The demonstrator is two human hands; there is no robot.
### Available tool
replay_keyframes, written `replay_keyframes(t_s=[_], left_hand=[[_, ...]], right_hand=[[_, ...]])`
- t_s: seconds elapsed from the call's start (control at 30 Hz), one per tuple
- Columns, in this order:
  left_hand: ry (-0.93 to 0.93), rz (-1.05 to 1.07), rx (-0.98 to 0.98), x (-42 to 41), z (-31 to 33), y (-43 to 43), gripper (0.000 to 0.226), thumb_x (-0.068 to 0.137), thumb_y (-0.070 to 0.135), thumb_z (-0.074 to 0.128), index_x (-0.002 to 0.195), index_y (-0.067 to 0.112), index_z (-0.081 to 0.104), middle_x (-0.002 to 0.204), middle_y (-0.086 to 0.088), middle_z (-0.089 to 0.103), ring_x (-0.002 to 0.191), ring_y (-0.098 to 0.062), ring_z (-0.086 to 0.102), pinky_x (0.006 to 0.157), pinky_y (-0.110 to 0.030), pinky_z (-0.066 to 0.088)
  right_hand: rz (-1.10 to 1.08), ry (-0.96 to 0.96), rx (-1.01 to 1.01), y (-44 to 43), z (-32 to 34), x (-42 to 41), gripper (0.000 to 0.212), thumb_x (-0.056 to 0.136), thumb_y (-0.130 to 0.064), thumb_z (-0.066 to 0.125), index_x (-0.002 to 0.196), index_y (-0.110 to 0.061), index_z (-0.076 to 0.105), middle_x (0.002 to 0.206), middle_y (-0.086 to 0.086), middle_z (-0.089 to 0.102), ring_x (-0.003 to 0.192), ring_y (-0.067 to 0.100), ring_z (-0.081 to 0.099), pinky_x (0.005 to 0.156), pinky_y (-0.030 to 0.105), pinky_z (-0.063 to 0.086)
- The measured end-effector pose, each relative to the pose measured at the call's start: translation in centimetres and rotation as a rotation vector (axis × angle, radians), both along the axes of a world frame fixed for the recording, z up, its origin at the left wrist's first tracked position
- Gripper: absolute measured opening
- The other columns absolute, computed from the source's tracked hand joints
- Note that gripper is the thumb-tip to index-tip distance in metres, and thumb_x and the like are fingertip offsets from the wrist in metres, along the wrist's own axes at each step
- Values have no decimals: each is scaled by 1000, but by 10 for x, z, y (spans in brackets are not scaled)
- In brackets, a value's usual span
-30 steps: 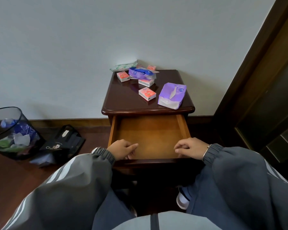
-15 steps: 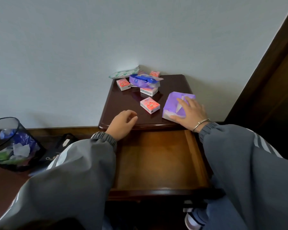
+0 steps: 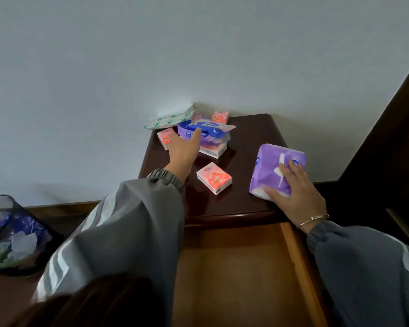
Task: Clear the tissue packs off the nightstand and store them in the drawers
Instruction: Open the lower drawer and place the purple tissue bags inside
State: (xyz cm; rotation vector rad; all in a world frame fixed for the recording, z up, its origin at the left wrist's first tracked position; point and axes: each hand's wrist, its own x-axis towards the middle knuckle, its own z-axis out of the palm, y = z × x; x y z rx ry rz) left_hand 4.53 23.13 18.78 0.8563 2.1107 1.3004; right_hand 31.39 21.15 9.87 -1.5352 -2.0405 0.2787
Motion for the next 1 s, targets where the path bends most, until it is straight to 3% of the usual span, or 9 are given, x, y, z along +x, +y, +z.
replay_keyframes(t_s=[0.13,0.23,0.37,0.47,0.57,0.7,0.83,1.0], left_hand=[[-131,88,-48,12,-2,48,99,80,57,65,150,6,19,150,-13,36,134,-29,41,110,-40,38],[-58,154,-148,23,-4,66,106,79,55,68,151,6,7,151,-18,28,137,-35,34,112,-42,32],[-25,221,-151,31,0,75,100,78,41,74,148,6,12,146,-21,31,133,-36,36,108,-42,34],[-151,266,-105,27,5,84,86,80,28,73,142,9,17,144,-18,34,128,-32,42,103,-36,41],[-411,243,11,20,9,89,74,85,17,66,141,8,17,142,-13,38,120,-25,48,102,-38,46],[-574,167,63,15,13,81,61,82,7,65,136,2,36,128,-16,56,109,-29,62,81,-39,58],[-695,57,97,15,28,61,50,85,-2,58,133,2,45,125,-17,61,106,-31,65,62,-37,56],[-781,-173,162,17,61,-3,43,83,-5,60,124,3,54,118,-16,68,102,-32,68,84,-46,57]], right_hand=[[-21,-29,82,-1,-2,-2,79,77,-67,47,140,-20,43,149,5,39,137,26,36,94,44,50],[-28,-21,109,0,-4,-3,78,77,-66,50,138,-19,45,146,7,42,135,28,39,89,46,53],[-49,-38,139,0,-3,-4,76,75,-63,52,136,-18,49,144,7,45,134,28,42,87,45,54],[-60,-50,150,0,-3,-4,76,75,-64,51,135,-18,50,143,7,47,133,28,43,86,43,54],[-68,-54,157,1,-5,-4,76,75,-66,48,135,-18,50,142,7,48,131,28,45,84,43,54],[-74,-65,165,1,-7,-4,75,76,-66,49,134,-19,51,140,7,50,130,28,46,83,43,56],[-72,-71,186,1,-10,-3,72,76,-63,51,132,-18,52,139,8,51,129,29,48,81,43,56],[-59,-53,185,2,-11,-3,70,77,-62,52,131,-17,54,138,8,52,129,28,48,86,43,54]])
